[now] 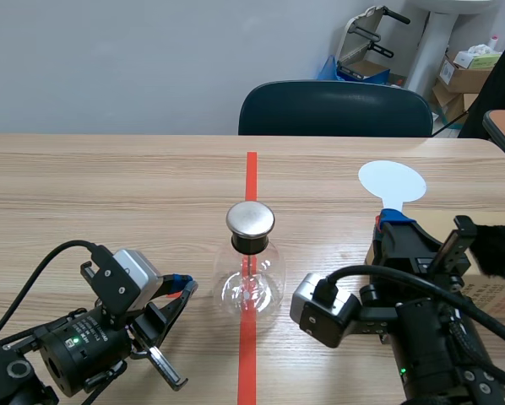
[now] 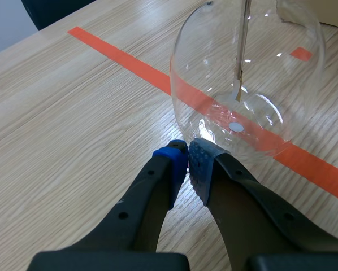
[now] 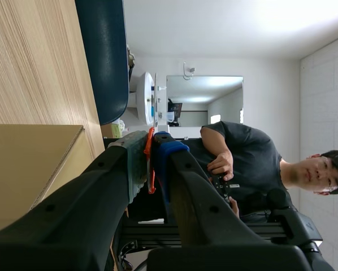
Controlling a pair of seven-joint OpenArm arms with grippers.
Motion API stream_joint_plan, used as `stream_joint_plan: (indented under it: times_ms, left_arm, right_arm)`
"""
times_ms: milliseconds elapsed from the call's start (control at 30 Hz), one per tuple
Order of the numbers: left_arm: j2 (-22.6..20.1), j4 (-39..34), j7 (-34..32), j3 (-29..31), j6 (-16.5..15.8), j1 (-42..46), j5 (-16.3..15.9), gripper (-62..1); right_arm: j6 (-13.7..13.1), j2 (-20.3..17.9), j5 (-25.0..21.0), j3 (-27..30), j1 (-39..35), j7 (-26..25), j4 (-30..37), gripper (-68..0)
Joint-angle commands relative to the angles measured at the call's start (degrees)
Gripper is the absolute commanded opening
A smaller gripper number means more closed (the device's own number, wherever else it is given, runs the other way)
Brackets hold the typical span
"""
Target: Do the electroscope experiment
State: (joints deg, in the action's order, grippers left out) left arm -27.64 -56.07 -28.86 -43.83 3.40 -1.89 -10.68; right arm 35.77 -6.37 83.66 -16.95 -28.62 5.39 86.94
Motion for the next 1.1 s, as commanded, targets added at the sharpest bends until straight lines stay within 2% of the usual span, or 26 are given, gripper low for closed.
stream_joint_plan:
  times_ms: [0, 267, 833, 1067]
  left_arm:
    - [0.3, -1.0, -0.6, 0.2, 0.1, 0.0, -0.2, -55.4]
    - [0.3, -1.0, -0.6, 0.2, 0.1, 0.0, -0.2, -55.4]
    - [0.3, -1.0, -0.6, 0.2, 0.1, 0.0, -0.2, -55.4]
    - [0.3, -1.0, -0.7, 0.2, 0.1, 0.1, -0.2, -55.4]
  right_arm:
    - [0.6, -0.8, 0.0, 0.2, -0.1, -0.3, 0.5, -66.5]
    - [0.6, -0.8, 0.0, 0.2, -0.1, -4.8, 0.5, -66.5]
    - [0.6, -0.8, 0.0, 0.2, -0.1, -29.2, 0.5, -66.5]
    - [0.6, -0.8, 0.0, 0.2, -0.1, -35.4, 0.5, -66.5]
